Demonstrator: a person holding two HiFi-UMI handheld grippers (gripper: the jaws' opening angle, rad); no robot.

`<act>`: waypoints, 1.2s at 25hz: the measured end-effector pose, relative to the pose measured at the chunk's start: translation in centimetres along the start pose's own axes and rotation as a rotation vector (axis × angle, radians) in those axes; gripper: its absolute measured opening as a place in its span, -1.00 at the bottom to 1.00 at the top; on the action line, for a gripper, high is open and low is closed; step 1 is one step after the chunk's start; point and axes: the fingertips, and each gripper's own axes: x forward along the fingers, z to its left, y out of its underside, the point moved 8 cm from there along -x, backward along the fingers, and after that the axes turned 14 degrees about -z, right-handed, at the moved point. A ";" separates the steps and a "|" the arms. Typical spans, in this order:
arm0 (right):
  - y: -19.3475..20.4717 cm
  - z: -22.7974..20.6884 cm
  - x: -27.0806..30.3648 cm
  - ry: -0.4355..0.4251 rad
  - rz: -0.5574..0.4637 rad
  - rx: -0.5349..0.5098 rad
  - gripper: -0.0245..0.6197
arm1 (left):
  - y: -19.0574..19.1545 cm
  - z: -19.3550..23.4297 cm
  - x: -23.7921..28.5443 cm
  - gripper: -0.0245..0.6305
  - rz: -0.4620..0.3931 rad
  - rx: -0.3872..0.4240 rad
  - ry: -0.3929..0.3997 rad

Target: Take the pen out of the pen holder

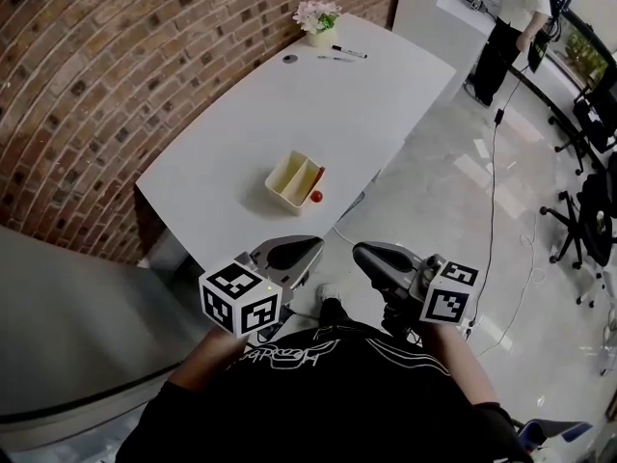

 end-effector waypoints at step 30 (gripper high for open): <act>-2.0 -11.3 4.6 0.050 0.025 0.146 -0.91 | -0.7 9.5 8.3 -0.75 0.143 0.128 -0.148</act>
